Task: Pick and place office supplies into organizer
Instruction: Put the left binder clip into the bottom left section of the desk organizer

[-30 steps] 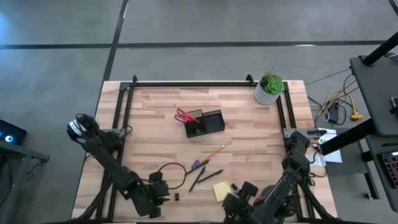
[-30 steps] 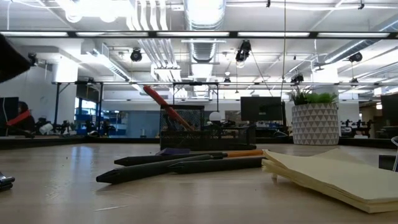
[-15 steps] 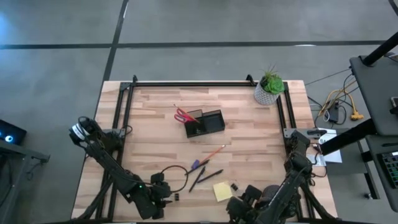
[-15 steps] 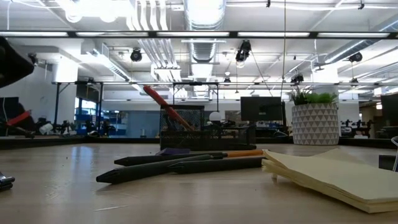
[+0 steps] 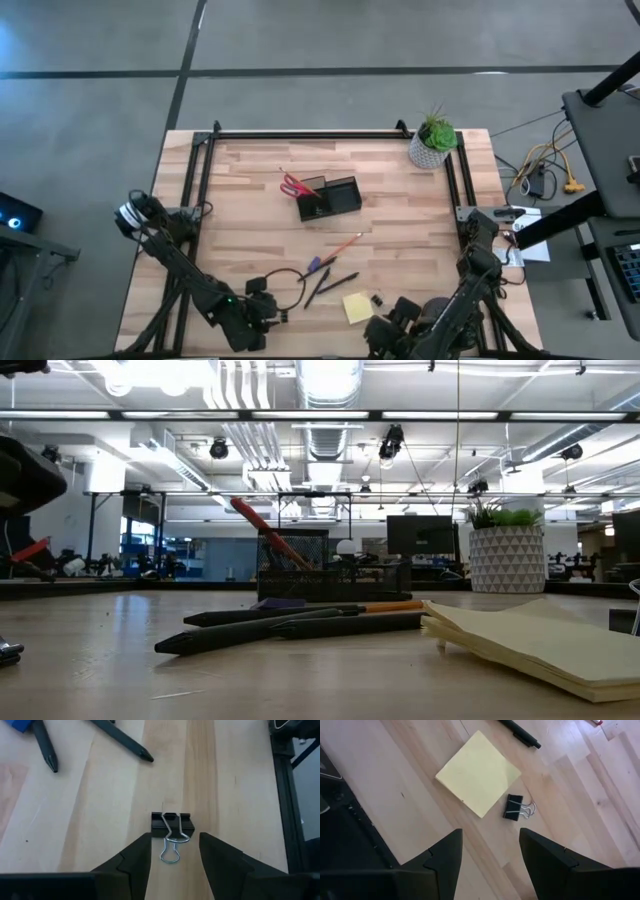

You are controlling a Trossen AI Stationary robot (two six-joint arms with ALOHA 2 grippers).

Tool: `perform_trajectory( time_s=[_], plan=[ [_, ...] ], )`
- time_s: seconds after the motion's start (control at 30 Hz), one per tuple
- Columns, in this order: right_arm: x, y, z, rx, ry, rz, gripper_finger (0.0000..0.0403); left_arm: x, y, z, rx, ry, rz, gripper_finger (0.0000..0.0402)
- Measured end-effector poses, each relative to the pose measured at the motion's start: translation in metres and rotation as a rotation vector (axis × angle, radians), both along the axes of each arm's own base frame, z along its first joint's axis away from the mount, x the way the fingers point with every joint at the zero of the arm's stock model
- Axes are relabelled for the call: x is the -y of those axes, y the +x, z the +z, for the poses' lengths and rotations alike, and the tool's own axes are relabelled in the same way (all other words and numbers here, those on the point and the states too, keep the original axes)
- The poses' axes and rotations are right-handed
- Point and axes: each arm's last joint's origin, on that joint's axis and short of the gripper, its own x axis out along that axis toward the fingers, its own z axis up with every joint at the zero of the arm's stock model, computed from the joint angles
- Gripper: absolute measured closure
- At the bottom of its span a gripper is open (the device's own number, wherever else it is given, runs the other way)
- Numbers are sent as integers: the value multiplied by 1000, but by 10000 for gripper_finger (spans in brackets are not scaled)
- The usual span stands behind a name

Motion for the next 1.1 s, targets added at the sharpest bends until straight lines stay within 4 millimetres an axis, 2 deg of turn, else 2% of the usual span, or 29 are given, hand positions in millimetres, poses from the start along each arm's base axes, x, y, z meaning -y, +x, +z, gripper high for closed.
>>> perform_trajectory(
  time_s=[0.33, 0.77, 1.1],
  plan=[
    [0, 0, 0, 1, 0, -6, 211, -2, 0, -1, 0, 6, 7, 254],
    [0, 0, -2, -1, -4, -6, 211, -3, 2, -2, 5, 16, 12, 321],
    [1, -1, -4, -7, -11, -6, 211, -3, 2, -3, 17, 43, 3, 329]
  ],
)
